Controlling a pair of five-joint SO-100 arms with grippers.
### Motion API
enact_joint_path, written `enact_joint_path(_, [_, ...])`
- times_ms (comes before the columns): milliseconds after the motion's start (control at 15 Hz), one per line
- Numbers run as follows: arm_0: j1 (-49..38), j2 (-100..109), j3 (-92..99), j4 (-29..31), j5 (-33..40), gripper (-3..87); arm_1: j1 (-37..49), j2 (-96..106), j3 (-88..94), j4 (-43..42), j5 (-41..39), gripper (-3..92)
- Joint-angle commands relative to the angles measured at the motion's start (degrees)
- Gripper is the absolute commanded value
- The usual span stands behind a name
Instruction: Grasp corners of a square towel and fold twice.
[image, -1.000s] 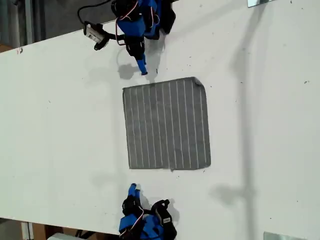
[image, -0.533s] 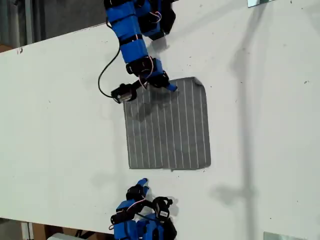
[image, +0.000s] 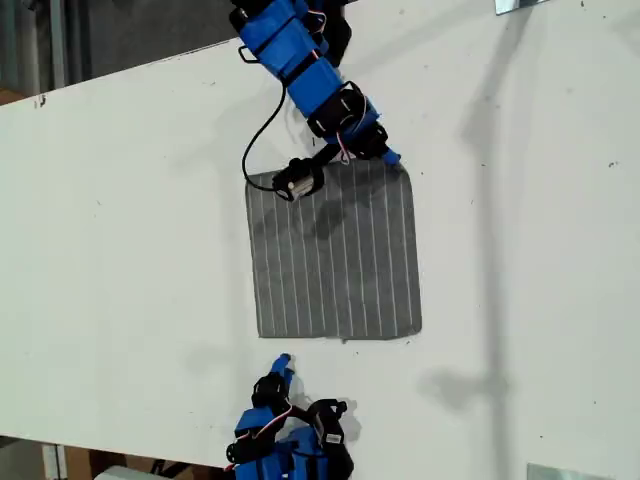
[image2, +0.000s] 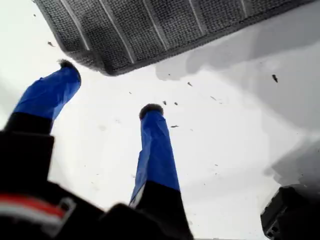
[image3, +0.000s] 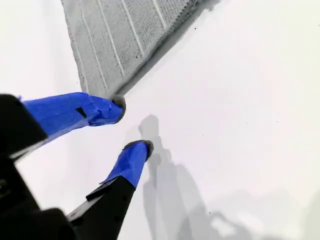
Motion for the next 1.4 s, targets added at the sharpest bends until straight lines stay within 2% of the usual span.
enact_joint_path(0, [-0.88,0.44,-0.35,0.09,0.53,13.1,-0.79,-0.88,-5.63,-0.62,-0.44,28.4])
enact_joint_path(467, [-0.35,0.62,-0.09,-0.09,0.44,12.8,0.53,-20.48,-15.29,-5.80,-4.83,28.4])
enact_joint_path(533, [-0.26,0.62,-0.09,-0.09,0.44,12.7,0.62,-23.12,-17.40,-5.80,-5.45,22.1])
enact_joint_path(600, [-0.26,0.62,-0.09,-0.09,0.44,12.6,1.05,-24.79,-18.90,-5.27,-5.54,-0.1])
enact_joint_path(800, [2.02,0.44,-1.32,0.62,-0.18,11.5,1.49,-25.31,-20.21,-4.66,-5.19,-0.1])
enact_joint_path(933, [13.54,-7.21,-11.69,7.65,-11.69,9.5,2.02,-25.75,-20.30,-4.22,-5.10,-0.1])
enact_joint_path(1067, [23.64,-21.09,-23.99,10.46,-18.46,8.3,2.37,-26.46,-20.48,-4.13,-5.27,-0.1])
enact_joint_path(1200, [32.78,-41.04,-37.53,12.57,-23.91,11.6,2.02,-26.89,-20.39,-3.87,-4.75,-0.1])
enact_joint_path(1333, [40.87,-57.48,-53.79,14.33,-24.17,18.1,1.93,-28.12,-20.39,-3.87,-4.31,-0.1])
